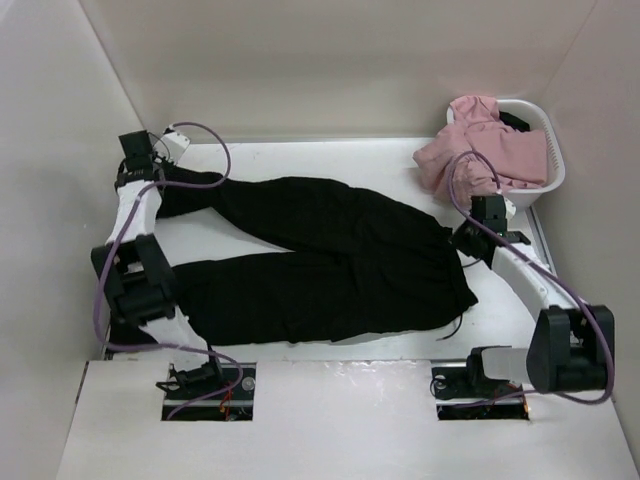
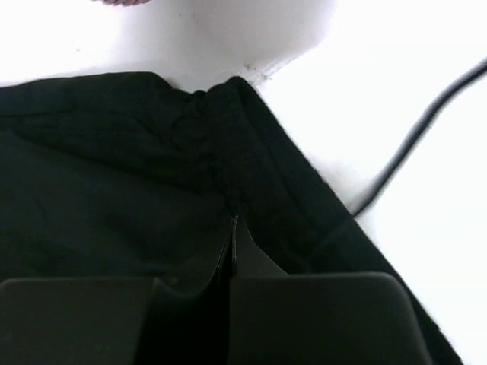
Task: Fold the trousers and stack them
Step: Flatten the trousers out, then fold the trousers
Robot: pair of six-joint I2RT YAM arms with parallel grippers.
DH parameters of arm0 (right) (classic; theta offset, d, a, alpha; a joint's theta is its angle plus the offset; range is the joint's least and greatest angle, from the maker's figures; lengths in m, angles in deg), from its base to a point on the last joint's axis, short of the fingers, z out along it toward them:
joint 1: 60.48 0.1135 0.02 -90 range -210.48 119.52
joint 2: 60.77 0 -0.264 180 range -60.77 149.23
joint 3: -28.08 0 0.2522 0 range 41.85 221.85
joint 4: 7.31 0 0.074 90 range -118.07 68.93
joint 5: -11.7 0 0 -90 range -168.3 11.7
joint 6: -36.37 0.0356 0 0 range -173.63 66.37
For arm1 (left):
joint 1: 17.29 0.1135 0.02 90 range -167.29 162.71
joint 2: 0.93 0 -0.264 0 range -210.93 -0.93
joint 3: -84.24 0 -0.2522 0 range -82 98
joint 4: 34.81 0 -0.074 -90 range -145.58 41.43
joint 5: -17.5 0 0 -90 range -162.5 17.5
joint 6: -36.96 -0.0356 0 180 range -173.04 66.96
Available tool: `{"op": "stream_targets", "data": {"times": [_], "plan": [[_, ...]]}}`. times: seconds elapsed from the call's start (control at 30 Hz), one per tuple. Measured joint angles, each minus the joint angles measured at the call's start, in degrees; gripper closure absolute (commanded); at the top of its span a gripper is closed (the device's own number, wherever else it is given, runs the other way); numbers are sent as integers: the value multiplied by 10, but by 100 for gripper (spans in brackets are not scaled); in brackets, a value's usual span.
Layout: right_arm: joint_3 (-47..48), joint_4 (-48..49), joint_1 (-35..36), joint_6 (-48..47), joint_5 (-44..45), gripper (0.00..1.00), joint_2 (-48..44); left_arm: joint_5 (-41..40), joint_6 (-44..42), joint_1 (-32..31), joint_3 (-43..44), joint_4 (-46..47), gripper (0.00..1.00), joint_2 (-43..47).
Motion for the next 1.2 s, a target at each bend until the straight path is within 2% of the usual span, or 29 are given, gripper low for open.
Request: {"op": "stream_targets", "data": {"times": [0.17, 0.23, 0.33, 0.4, 0.43, 0.5, 0.53, 0.6, 0.7, 0.83, 0.87, 0.9, 1.03, 1.07, 1.1, 1.2], "plan": [[-38, -20, -17, -1, 6, 100, -79, 28, -54, -2, -158, 18, 92, 163], [-43, -29, -31, -1, 8, 100, -100, 35, -90, -6, -225, 8, 81, 193], [-45, -31, -41, -1, 9, 99, -106, 37, -158, -12, -322, -38, 47, 201], [-45, -31, -40, -2, 9, 85, -99, 40, -193, -11, -354, -94, 31, 196], [-45, -31, -39, -2, 8, 73, -95, 44, -204, -4, -355, -124, 28, 195], [-45, -31, -31, -3, 7, 46, -90, 59, -218, 17, -330, -172, 24, 195], [-42, -33, -24, -4, 7, 36, -88, 73, -219, 31, -297, -200, 23, 192], [-27, -39, -5, -12, 5, 28, -76, 105, -211, 59, -202, -242, 22, 180], [19, -43, 29, -23, 8, 20, -38, 152, -163, 88, -26, -253, 22, 136], [75, -42, 59, -26, 11, 13, 25, 163, -80, 97, 118, -238, 22, 47], [88, -42, 61, -26, 11, 9, 45, 155, -61, 96, 137, -234, 17, 16], [102, -42, 61, -25, 12, 8, 67, 146, -46, 93, 148, -230, 0, -14], [160, -45, 61, -25, 15, 6, 155, 99, 3, 78, 160, -218, 0, -158], [176, -47, 61, -25, 17, 0, 175, 86, 14, 74, 160, -217, 0, -192], [193, -49, 61, -25, 19, 0, 195, 82, 31, 72, 164, -228, 0, -221], [246, -63, 62, -27, 29, 0, 247, 42, 54, 70, 205, -176, 0, -221]]}}
